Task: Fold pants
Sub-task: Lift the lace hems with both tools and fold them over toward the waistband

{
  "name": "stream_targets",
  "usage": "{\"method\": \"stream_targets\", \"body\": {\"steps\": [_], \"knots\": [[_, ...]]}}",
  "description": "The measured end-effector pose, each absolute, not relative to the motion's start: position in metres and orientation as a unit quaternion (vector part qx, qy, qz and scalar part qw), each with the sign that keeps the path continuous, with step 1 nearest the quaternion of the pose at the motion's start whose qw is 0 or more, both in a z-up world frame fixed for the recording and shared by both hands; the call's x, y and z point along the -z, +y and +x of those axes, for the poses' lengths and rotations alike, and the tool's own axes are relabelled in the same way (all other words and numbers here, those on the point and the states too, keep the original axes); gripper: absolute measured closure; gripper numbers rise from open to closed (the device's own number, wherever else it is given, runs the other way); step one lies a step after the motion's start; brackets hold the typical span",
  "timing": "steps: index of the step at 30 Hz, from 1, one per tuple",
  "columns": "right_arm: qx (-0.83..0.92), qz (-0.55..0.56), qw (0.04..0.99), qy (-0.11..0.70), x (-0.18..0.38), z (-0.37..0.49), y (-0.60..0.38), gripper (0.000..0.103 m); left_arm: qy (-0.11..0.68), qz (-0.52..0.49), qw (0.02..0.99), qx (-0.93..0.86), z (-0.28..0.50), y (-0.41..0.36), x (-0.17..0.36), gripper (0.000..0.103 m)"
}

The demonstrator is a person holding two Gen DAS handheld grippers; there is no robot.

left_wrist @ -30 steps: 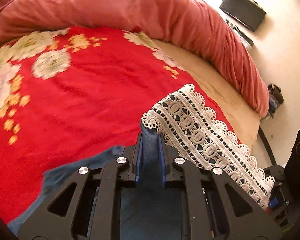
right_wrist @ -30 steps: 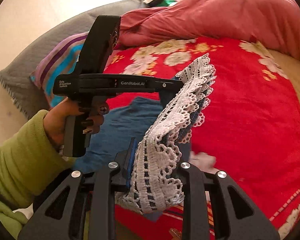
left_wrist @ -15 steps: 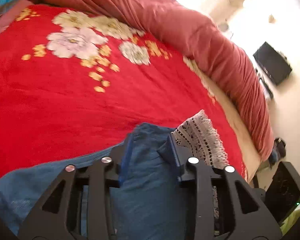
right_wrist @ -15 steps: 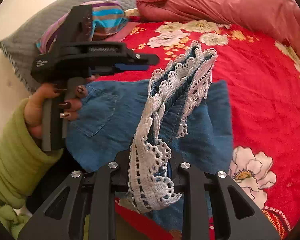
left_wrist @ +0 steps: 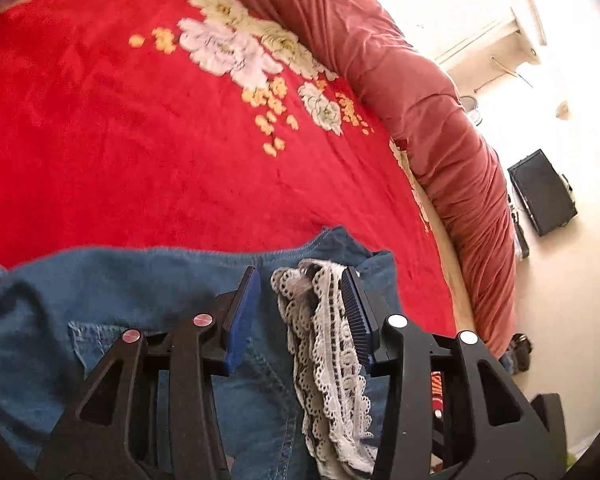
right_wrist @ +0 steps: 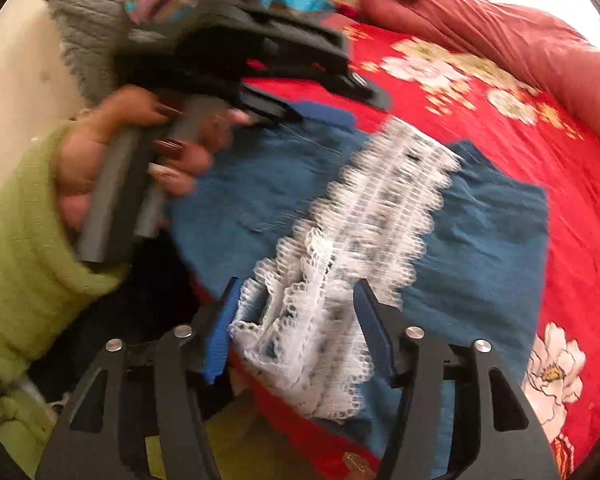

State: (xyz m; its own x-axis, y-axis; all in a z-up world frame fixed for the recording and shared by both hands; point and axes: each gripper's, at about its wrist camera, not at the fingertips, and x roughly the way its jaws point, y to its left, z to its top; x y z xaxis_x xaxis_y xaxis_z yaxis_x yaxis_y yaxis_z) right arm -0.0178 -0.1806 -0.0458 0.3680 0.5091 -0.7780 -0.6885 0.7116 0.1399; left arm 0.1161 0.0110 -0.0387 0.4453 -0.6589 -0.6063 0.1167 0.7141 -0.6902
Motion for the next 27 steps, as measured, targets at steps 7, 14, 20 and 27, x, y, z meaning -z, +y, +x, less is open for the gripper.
{"method": "stream_targets", "body": {"steps": [7,14,20,27], "knots": [[-0.356,-0.068,0.851,0.380,0.010,-0.013,-0.215,0.037,0.491,-0.314,0.771,0.256,0.119,0.002,0.052,0.064],[-0.258,-0.032,0.867,0.426,0.038,0.038,-0.259,0.037,0.507,-0.254,0.790,0.233,0.133,-0.027,0.047,0.090],[-0.233,-0.028,0.871,0.432,0.048,0.052,-0.268,0.037,0.469,-0.209,0.823,0.243,0.133,-0.037,0.011,0.091],[-0.215,-0.046,0.866,0.450,0.068,0.064,-0.266,0.033,0.495,-0.174,0.829,0.193,0.139,-0.031,0.037,0.085]]}}
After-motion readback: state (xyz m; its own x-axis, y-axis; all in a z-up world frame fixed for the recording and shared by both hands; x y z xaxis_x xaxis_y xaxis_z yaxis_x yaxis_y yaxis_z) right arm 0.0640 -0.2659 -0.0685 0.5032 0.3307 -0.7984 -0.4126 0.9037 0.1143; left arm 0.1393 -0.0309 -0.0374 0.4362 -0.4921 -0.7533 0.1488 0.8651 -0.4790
